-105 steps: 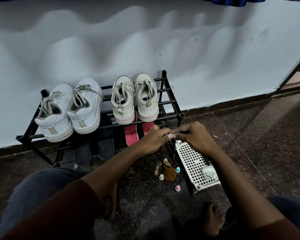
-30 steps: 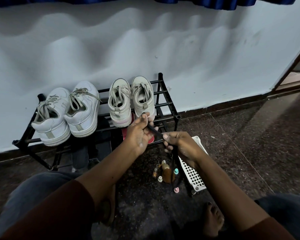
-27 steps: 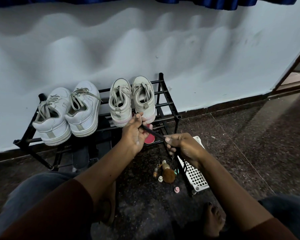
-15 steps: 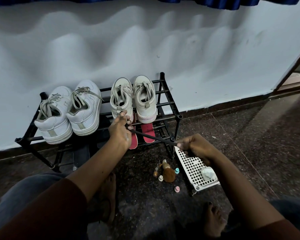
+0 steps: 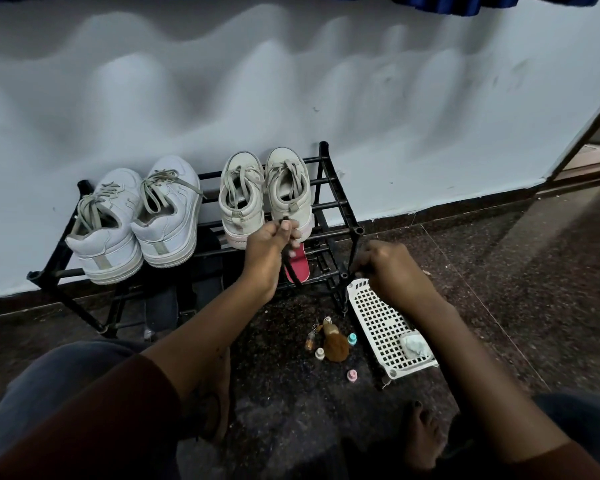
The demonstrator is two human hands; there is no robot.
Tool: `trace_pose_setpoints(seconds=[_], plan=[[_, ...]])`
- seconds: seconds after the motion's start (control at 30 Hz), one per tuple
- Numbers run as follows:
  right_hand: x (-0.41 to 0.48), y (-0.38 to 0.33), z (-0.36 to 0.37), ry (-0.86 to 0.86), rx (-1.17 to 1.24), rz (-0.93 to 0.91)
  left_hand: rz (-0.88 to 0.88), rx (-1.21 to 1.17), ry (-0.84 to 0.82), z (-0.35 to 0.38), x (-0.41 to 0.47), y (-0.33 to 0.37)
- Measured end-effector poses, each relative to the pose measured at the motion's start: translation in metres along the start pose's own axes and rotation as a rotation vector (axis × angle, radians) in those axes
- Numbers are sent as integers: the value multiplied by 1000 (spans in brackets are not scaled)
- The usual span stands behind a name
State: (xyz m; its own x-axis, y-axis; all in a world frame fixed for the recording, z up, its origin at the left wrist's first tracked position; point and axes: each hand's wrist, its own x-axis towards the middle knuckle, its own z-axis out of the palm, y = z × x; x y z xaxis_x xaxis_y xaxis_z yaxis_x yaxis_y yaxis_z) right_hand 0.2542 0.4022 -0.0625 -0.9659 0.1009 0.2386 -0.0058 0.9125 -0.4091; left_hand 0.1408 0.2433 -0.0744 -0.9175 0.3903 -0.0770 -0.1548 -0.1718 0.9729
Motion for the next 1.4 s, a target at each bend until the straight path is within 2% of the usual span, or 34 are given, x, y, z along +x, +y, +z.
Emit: trace_pose_setpoints(seconds=[0.17, 0.5, 0.6, 0.73, 0.93, 1.07, 1.17, 1.27, 1.4], plan=[[7, -14, -3, 40, 104, -42, -141, 79, -170, 21, -15, -3], [9, -25, 4, 173, 284, 215, -290, -118, -205, 40, -25, -15], [6, -25, 11, 234, 394, 338, -315, -164, -247, 43, -27, -16], [3, -14, 14, 322, 381, 453, -335, -170, -328, 43, -29, -18], [0, 1, 13, 248, 488, 566, -345, -26, -376, 46, -26, -23], [-10, 4, 18, 131, 825, 652, -264, 23, -285, 57, -22, -25], [-19, -1, 28, -30, 938, 669, -231, 3, -205, 67, -18, -32], [-28, -2, 45, -94, 1100, 647, -312, -35, -187, 79, -17, -46], [-43, 13, 59, -12, 1323, 754, -446, -52, -201, 93, -15, -68]])
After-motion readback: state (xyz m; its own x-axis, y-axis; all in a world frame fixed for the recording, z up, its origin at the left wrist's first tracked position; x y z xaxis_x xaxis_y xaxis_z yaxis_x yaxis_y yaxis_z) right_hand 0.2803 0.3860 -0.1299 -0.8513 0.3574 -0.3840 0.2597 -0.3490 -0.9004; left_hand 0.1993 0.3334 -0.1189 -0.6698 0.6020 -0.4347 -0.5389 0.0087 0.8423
